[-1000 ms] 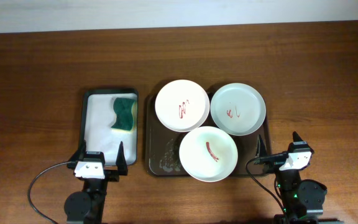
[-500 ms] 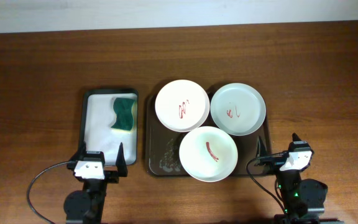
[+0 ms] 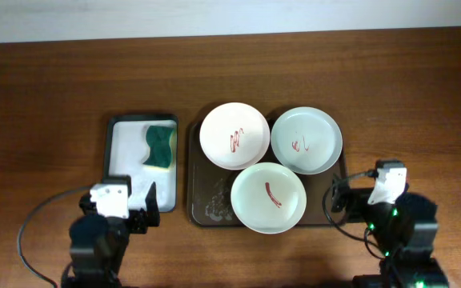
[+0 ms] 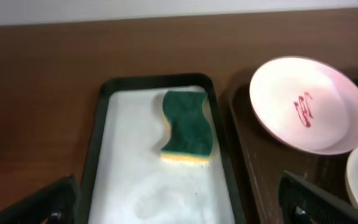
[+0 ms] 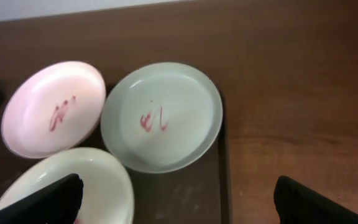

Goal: Clean dirty plates on tray and stack at the side
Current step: 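Move left gripper to the green sponge and grasp it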

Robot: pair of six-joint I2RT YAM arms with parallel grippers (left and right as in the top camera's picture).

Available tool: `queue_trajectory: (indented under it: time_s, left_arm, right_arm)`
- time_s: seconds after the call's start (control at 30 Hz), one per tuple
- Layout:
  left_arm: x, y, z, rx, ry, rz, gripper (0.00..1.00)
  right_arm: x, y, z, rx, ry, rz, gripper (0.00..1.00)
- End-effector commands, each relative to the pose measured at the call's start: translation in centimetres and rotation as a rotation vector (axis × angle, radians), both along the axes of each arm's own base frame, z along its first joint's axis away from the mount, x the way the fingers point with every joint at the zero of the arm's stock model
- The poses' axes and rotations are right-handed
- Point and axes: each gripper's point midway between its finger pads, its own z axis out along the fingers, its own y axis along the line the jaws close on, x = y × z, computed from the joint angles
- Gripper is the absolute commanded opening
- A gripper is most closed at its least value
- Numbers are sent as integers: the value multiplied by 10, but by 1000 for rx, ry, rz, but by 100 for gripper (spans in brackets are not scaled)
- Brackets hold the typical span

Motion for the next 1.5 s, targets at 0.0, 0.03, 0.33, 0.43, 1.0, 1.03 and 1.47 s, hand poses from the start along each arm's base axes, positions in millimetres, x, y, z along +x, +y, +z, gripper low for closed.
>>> queue_trajectory:
  time_s: [0.0, 0.03, 0.33, 0.43, 1.0, 1.03, 1.47]
  left_arm:
    - [11, 1, 16, 9, 79, 6, 99]
    - [13, 1, 17, 11, 107, 6, 99]
    - [17, -1, 11, 21, 428, -3, 99]
    - [13, -5, 2, 8, 479, -21, 99]
    - [113, -22, 11, -42, 344, -75, 97]
    - [120, -22, 3, -42, 366, -75, 96]
    - [151, -25, -112, -74, 611, -45, 84]
  right_arm:
    - [7, 5, 17, 21, 89, 17, 99]
    - [8, 5, 17, 22, 119, 17, 99]
    - [7, 25, 18, 112, 365, 104, 99]
    - [8, 28, 16, 123, 377, 114, 99]
    - [9, 28, 16, 125, 375, 116, 99]
    - [9, 28, 16, 125, 375, 116, 99]
    - [9, 28, 16, 124, 374, 116, 99]
